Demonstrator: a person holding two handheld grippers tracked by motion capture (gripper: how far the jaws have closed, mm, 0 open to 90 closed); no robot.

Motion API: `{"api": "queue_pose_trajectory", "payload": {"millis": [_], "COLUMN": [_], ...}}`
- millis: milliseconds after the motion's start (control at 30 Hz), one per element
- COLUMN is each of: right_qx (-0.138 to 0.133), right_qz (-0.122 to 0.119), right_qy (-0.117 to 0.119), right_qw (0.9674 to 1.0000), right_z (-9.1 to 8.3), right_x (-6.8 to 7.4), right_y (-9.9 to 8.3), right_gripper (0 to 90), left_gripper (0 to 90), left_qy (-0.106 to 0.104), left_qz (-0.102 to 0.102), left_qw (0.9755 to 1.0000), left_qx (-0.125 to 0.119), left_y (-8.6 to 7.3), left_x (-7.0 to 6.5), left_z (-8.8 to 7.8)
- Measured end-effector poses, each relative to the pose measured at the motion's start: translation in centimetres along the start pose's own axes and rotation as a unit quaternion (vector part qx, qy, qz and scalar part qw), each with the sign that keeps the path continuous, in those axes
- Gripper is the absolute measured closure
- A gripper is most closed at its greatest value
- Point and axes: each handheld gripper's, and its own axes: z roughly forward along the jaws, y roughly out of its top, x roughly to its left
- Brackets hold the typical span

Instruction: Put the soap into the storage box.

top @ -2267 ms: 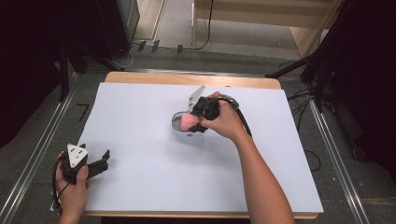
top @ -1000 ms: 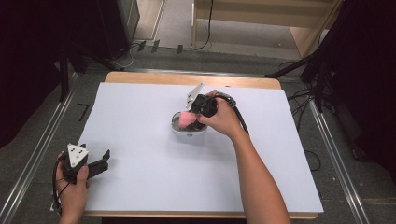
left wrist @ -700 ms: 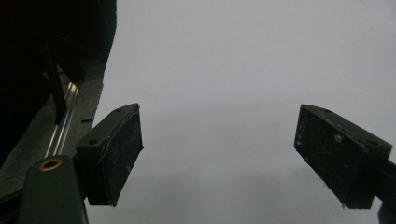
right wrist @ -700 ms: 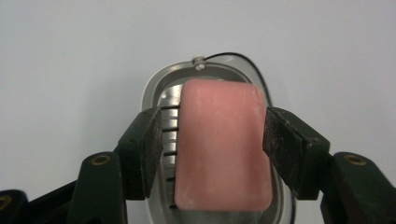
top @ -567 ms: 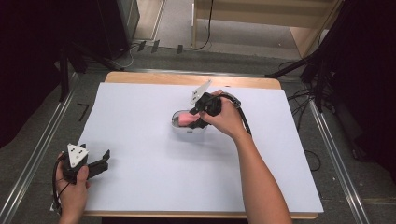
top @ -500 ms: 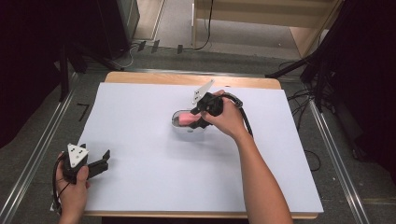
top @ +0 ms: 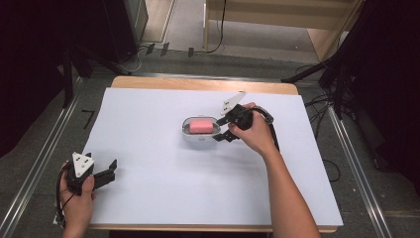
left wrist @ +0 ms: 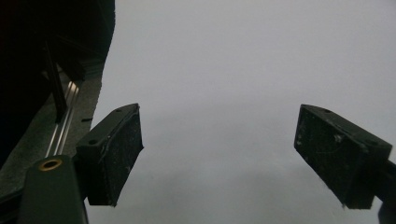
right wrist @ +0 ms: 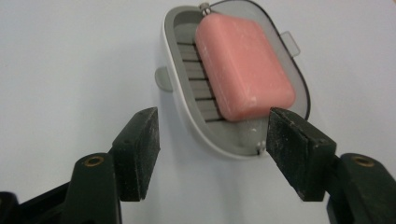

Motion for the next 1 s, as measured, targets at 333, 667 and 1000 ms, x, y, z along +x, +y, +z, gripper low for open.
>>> {"api": "queue_pose_trajectory", "payload": {"millis": [333,667,1000], "right_qx": [0.0,-0.014,-0.033], "right_qz": [0.022,0.041,0.069], "right_qy": [-0.011,-0.021,-0.063], "right_qw": [0.9997,0.9989,0.995], "right_z": [-0.6,-1.1,-2.2], "right_x": [0.5,1.1,2.4], "right_y": [-2.2,-4.0,-6.1], "right_gripper": [30.9,25.4,10.6], "left_gripper": [16.0,16.0,16.0], "left_qy": [-0.002,-0.001,0.001], "left_qz": [-0.001,-0.005,-0.007], "left_qw": [1.0,1.0,1.0], "left_qx": [-0.001,-0.002,0.0], "left_y": [0.0,0.0,0.0], "left_x": [0.0,0.1,0.1], "left_z": [0.0,-0.1,0.0]}}
